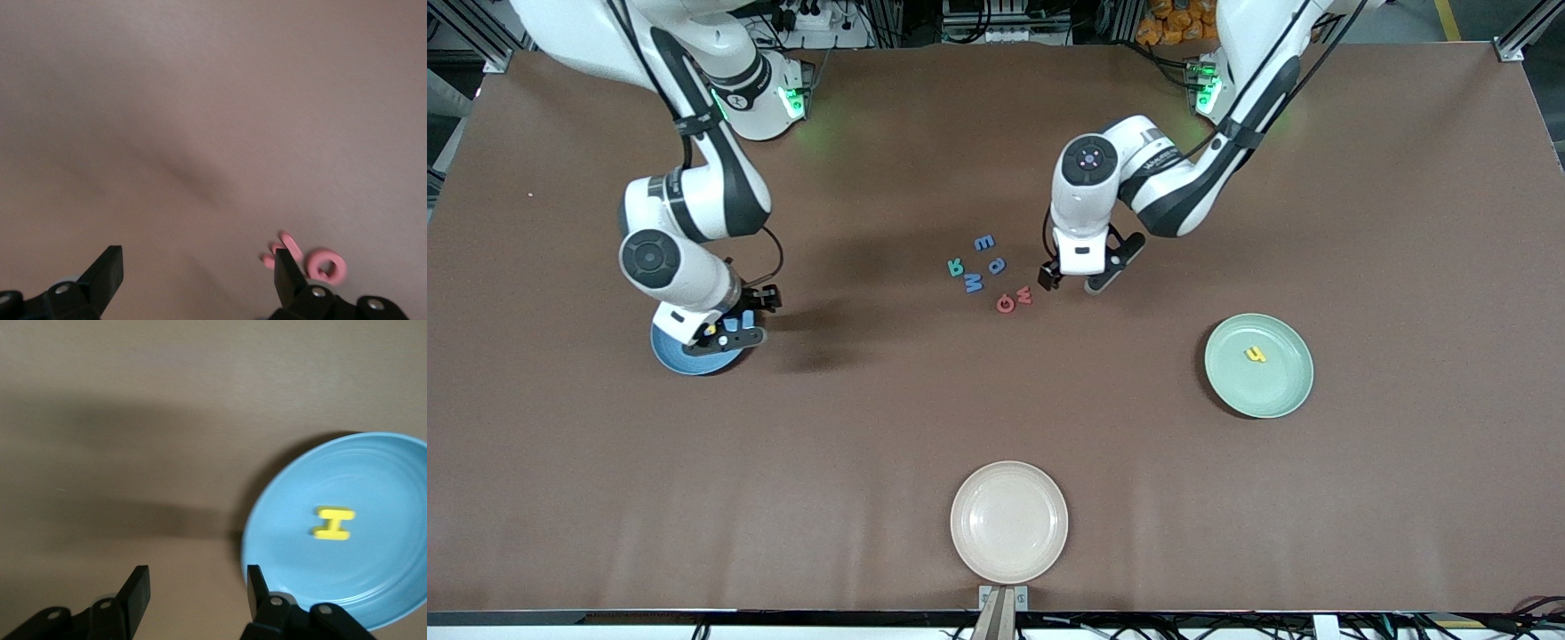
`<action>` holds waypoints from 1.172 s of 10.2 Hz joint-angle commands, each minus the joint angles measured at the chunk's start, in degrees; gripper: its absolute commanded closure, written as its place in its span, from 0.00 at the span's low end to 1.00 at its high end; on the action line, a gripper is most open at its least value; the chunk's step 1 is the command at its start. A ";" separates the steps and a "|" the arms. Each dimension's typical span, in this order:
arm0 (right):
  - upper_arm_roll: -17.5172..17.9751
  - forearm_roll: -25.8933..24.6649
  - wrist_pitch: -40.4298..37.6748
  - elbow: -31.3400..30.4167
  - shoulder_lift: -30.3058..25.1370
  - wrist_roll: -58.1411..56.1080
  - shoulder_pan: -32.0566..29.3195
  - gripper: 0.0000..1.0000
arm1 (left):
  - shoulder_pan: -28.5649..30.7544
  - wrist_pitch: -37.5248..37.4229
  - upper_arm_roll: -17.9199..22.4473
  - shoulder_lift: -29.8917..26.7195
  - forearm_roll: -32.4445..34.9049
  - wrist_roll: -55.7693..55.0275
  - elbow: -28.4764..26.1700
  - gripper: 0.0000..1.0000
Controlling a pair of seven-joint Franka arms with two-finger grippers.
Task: Sort uppercase to blue plate, lowercase to green plate
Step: 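Move the left gripper to the pink w while the right gripper returns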
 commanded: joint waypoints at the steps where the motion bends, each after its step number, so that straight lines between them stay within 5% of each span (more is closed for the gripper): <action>1: 4.44 0.89 0.10 -1.48 -3.17 8.87 -0.24 0.33 | -0.21 -0.98 0.21 3.29 -0.75 -0.60 3.75 0.00; 7: 18.33 -0.16 3.61 -1.21 -3.35 27.87 0.29 0.33 | -2.49 -1.16 3.54 14.89 -3.22 -27.10 17.28 0.00; 12: 21.60 -1.04 9.74 -0.86 -0.82 34.81 5.20 0.30 | -6.27 -0.81 5.04 15.26 -3.30 -37.60 17.91 0.00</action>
